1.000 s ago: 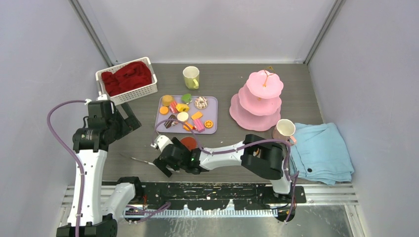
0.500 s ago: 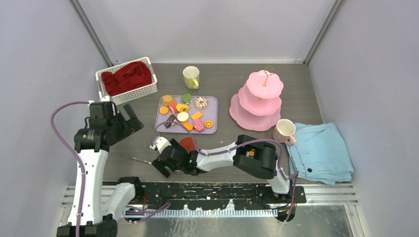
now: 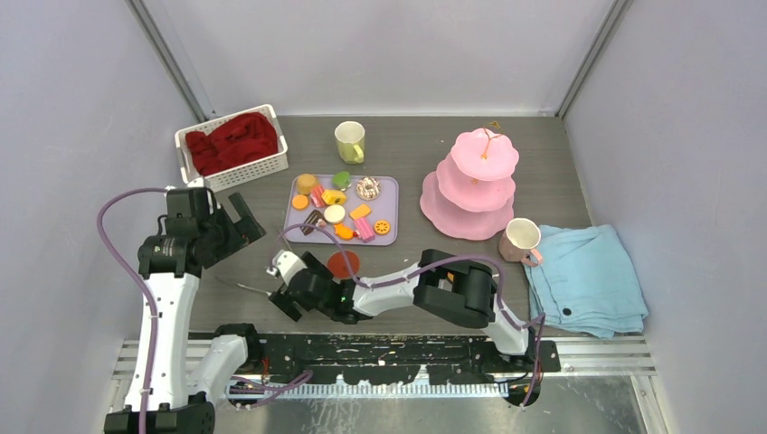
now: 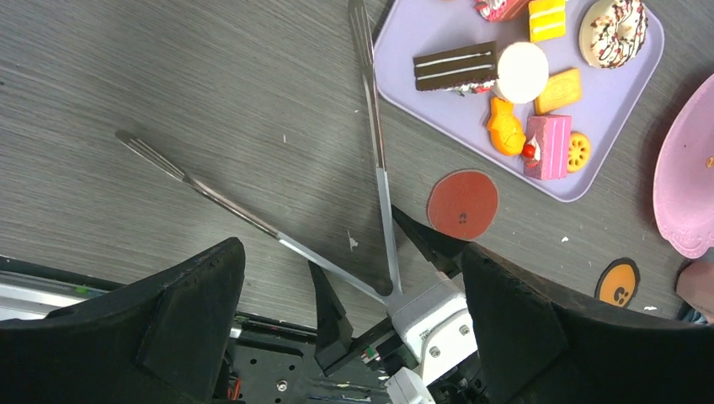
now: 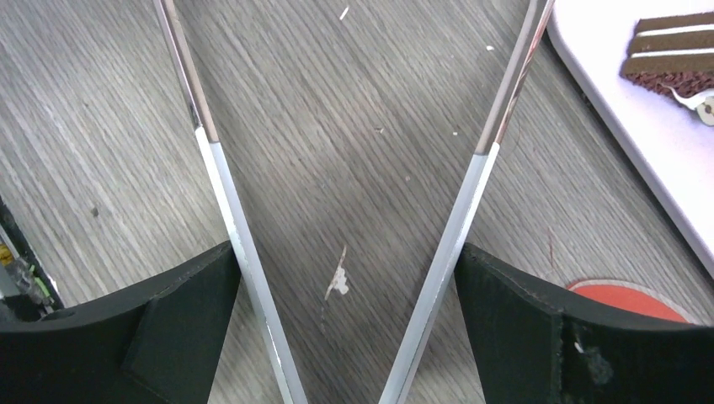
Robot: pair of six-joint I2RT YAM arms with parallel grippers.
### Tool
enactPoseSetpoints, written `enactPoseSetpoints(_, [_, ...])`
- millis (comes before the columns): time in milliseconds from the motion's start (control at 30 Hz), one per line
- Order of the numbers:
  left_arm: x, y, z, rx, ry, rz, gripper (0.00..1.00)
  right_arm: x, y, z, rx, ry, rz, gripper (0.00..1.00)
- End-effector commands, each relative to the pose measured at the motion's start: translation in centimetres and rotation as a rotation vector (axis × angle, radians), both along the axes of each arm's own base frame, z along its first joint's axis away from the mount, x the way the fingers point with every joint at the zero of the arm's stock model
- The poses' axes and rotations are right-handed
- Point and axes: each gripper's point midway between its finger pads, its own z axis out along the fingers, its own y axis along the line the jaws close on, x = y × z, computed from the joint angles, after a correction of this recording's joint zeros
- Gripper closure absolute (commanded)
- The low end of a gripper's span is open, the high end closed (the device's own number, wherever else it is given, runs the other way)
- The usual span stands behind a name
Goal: Serve the afternoon tea
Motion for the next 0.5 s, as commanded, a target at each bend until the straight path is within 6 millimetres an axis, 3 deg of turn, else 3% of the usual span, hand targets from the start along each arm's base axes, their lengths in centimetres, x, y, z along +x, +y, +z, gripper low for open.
enactPoseSetpoints(0, [0.5,-0.4,0.3,-0.033,-0.035,-0.001,0.01,0.9,0.4,-0.5,-0.013,-0.058,-0.016,0.01])
enactPoseSetpoints(67, [0.4,-0.5,0.0,-0.036,-0.030,-0.001,0.01,0.9,0.4,-0.4,-0.006,-0.060,-0.013,0.07])
enactPoseSetpoints(467, [0.3,-0.6,-0.2,-0.049,-0.029,0.006,0.01,0.7,0.4,1.6,0.041,-0.044,-0.022,0.79])
